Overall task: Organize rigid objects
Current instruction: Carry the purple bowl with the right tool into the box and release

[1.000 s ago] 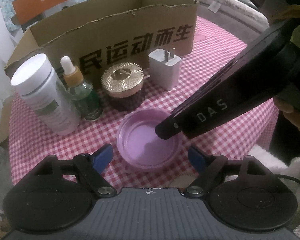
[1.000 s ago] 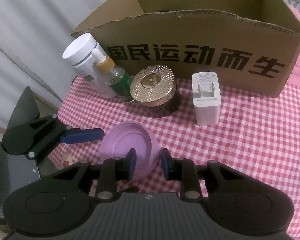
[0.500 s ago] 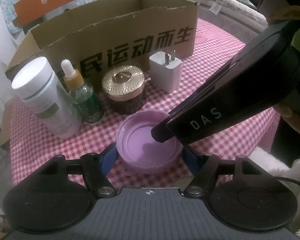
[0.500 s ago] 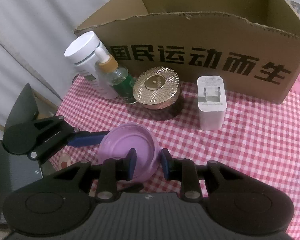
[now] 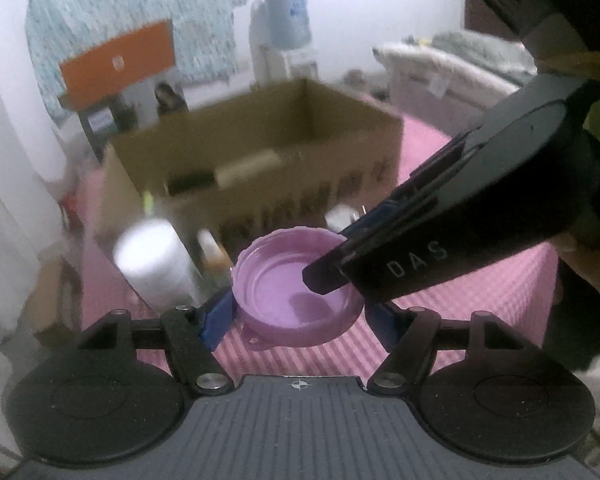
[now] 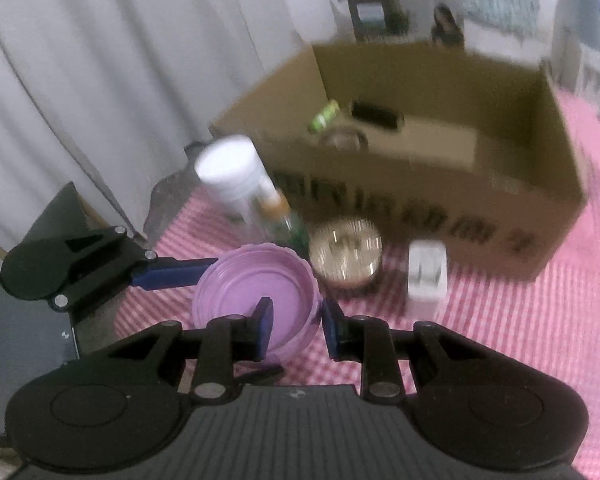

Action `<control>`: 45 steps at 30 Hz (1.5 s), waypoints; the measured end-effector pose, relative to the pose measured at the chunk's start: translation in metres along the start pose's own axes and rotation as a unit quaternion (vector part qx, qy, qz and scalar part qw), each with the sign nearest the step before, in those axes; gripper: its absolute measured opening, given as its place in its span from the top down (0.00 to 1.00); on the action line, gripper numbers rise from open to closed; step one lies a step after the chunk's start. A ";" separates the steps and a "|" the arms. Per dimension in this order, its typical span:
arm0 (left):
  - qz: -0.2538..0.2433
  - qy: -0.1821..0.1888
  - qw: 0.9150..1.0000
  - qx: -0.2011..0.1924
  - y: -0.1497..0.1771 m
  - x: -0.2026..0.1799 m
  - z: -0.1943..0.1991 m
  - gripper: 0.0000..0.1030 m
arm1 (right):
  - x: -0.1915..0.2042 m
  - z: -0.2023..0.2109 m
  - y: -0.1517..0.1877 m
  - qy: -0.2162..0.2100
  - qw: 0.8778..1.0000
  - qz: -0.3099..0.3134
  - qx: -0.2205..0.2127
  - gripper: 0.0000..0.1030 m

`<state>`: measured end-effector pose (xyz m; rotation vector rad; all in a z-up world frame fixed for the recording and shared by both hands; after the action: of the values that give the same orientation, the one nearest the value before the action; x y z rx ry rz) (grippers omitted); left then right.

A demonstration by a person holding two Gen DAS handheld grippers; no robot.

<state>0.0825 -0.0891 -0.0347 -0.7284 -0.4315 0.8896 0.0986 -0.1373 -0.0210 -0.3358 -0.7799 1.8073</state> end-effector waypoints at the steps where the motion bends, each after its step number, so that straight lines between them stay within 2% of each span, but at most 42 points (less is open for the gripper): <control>1: -0.001 -0.003 1.000 -0.009 -0.009 0.003 0.006 0.31 | 0.001 0.006 -0.008 0.001 1.000 0.006 -0.011 0.72; 6: -0.012 -0.017 0.999 -0.033 -0.049 0.019 0.014 0.31 | 0.001 0.027 -0.054 0.001 0.998 0.028 -0.051 0.72; 11: -0.013 -0.015 0.999 -0.034 -0.080 0.038 0.006 0.31 | -0.010 0.027 -0.092 -0.003 0.998 0.032 -0.059 0.72; 15: -0.004 -0.004 1.000 -0.014 -0.099 0.055 -0.014 0.31 | -0.027 0.012 -0.121 -0.011 0.999 0.025 -0.042 0.72; 22: 0.032 0.033 0.997 0.059 -0.112 0.085 -0.065 0.31 | -0.061 -0.042 -0.154 -0.028 0.999 0.001 0.025 0.72; 27: 0.064 0.061 0.988 0.129 -0.106 0.098 -0.113 0.31 | -0.085 -0.093 -0.158 -0.038 0.994 -0.016 0.096 0.72; 34: 0.080 0.083 0.969 0.216 -0.086 0.107 -0.164 0.31 | -0.104 -0.151 -0.137 -0.049 0.982 -0.029 0.183 0.72; 41: 0.088 0.088 0.958 0.258 -0.076 0.110 -0.185 0.31 | -0.108 -0.177 -0.122 -0.053 0.973 -0.031 0.220 0.72; 45: 0.092 0.093 0.955 0.266 -0.072 0.111 -0.188 0.28 | -0.107 -0.183 -0.120 -0.052 0.971 -0.028 0.230 0.70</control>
<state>0.3012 -0.1012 -0.1057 -0.3515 0.0532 1.0444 0.3309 -0.1478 -0.0942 0.0840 -0.4148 1.8989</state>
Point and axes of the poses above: each gripper's, at about its wrist camera, not at the fingertips, and z roughly against the way its jaws point, x to its left, y to its underside, the point moved 8 cm from there along -z, roughly the way its jaws point, and after that the axes turned 8 degrees about y, right-handed, at the moved point
